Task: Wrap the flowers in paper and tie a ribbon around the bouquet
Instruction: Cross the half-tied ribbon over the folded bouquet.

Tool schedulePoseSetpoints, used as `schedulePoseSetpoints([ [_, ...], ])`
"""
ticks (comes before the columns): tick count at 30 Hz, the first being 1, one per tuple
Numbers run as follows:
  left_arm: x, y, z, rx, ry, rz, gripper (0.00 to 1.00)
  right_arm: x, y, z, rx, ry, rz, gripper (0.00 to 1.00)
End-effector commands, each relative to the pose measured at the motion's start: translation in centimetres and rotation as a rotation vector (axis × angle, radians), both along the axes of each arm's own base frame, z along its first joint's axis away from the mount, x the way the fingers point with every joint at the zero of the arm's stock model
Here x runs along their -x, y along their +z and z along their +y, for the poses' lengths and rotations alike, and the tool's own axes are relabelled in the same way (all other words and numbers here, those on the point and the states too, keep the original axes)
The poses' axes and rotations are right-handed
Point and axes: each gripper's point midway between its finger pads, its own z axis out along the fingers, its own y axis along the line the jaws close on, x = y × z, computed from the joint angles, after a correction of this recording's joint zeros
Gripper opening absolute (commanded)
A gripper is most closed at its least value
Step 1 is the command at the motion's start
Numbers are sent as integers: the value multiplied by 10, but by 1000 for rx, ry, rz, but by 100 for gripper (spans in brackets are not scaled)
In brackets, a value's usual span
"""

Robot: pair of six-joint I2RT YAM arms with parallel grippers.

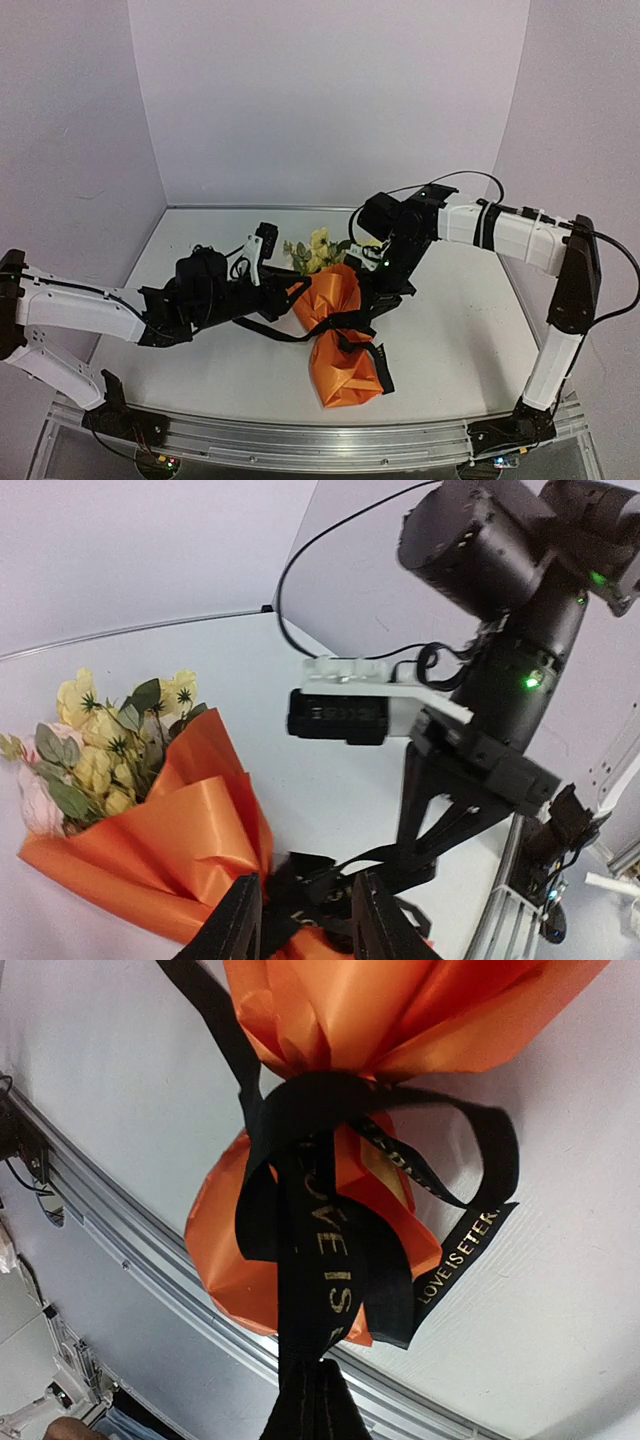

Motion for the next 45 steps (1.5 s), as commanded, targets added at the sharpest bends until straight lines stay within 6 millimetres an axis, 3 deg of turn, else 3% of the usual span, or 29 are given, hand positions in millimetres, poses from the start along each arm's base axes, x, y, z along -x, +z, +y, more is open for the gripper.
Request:
schedulePoseSetpoints([
  [1,14,14,-19,-61,-306,-169,34,-9,35,7,-73,33,-114,0],
  [5,36,-5,-38,-137,-531,-313,41,-10,43,22,-129,47,-102,0],
  [10,27,-30,-56,-242,-650,-334,45,-11,52,35,-178,94,-110,0],
  [19,1,-30,-68,-206,-644,-354,49,-9,52,44,-210,126,-83,0],
  [23,5,-34,-76,-171,-700,-331,50,-10,49,45,-205,124,-75,0],
  [27,9,-37,-78,-148,-726,-310,49,-9,46,45,-198,123,-69,0],
  [31,8,-37,-78,-124,-710,-302,32,-8,43,43,-190,120,-60,2],
  [34,9,-39,-76,-112,-705,-284,11,-9,38,39,-164,113,-70,15],
  [37,11,-42,-71,-101,-688,-270,1,-11,34,30,-130,106,-100,34],
  [41,7,-42,-59,-75,-615,-259,0,-10,25,6,-67,109,-181,58],
  [43,4,-41,-51,-53,-590,-241,0,-10,28,-3,-77,102,-242,64],
  [45,3,-40,-43,-39,-574,-225,0,-7,16,-14,-64,83,-271,68],
])
